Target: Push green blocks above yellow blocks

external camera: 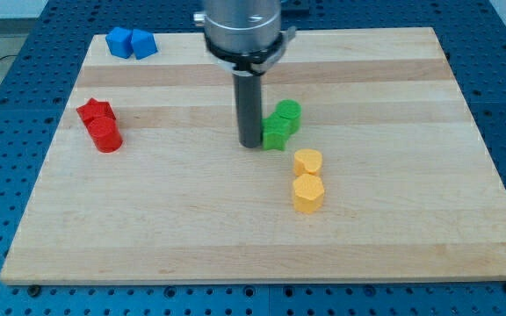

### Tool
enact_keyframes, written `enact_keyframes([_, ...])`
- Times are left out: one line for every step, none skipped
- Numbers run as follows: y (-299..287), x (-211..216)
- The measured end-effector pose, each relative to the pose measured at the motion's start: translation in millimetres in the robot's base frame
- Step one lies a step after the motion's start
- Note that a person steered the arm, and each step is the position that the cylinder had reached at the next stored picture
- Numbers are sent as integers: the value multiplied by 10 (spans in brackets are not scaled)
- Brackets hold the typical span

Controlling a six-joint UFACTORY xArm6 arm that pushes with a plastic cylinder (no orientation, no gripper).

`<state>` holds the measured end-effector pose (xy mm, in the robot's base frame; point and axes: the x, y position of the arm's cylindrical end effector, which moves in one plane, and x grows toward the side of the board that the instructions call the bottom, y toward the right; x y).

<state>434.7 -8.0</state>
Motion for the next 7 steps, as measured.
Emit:
enact_keyframes([265, 0])
enact_keyframes([173, -15])
enact_keyframes([-170, -324])
enact_keyframes([-222, -740])
enact_keyframes([43, -1003])
enact_keyframes([472, -1021])
enact_keyframes([612, -857])
